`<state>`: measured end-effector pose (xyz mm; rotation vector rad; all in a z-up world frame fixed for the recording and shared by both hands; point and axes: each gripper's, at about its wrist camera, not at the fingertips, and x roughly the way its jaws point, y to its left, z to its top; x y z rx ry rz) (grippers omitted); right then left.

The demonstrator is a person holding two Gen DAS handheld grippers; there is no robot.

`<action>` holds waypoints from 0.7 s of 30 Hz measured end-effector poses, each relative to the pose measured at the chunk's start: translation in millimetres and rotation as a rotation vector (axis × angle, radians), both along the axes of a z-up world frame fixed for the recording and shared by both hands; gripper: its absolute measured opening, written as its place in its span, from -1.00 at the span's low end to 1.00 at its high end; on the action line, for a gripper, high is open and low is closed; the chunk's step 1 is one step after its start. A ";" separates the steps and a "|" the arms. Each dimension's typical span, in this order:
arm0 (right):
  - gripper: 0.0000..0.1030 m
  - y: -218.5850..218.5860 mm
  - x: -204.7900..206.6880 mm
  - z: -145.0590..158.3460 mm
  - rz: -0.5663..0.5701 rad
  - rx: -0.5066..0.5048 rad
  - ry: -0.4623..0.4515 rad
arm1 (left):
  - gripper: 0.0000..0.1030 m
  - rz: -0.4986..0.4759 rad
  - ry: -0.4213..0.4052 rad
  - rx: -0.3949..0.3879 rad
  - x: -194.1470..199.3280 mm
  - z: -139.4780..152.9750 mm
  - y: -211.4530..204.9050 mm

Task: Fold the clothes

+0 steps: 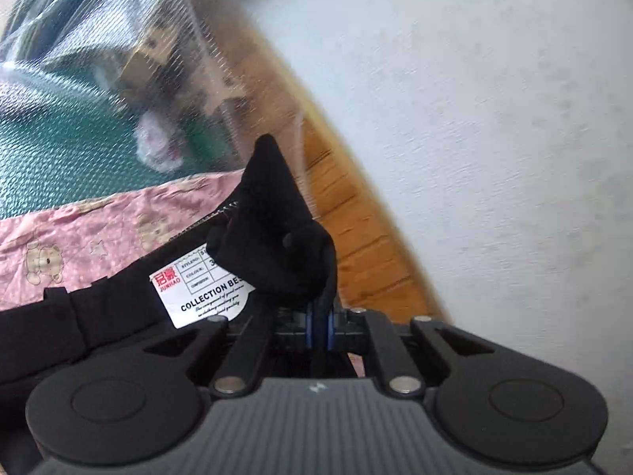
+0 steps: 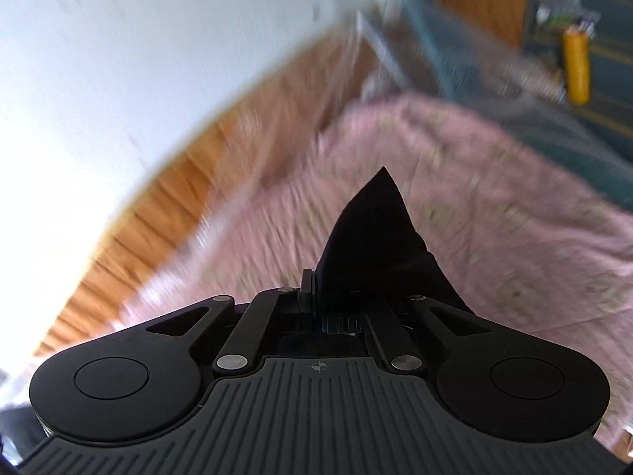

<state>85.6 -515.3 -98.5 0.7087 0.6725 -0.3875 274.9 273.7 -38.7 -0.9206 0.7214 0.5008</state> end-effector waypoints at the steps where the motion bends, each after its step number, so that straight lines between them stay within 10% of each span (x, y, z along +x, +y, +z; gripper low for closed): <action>1: -0.98 -3.6 30.0 -19.5 0.015 0.017 0.054 | -0.76 0.009 0.046 0.014 26.0 -1.8 -0.6; 6: -0.42 -25.8 138.7 -137.6 0.009 0.063 0.246 | -0.85 0.049 0.191 0.095 53.9 -89.1 12.8; 11: -0.42 -22.3 111.8 -128.6 0.175 -0.073 0.146 | -0.64 -0.164 0.072 0.171 4.4 -76.5 -1.5; 16: -0.47 15.9 93.0 -154.5 0.510 -0.209 0.236 | -0.61 -0.278 0.115 0.253 -21.6 -83.2 -4.1; 21: -1.00 -16.2 83.0 -176.2 0.412 -0.345 0.377 | -0.67 -0.313 0.185 0.315 -46.2 -96.0 3.0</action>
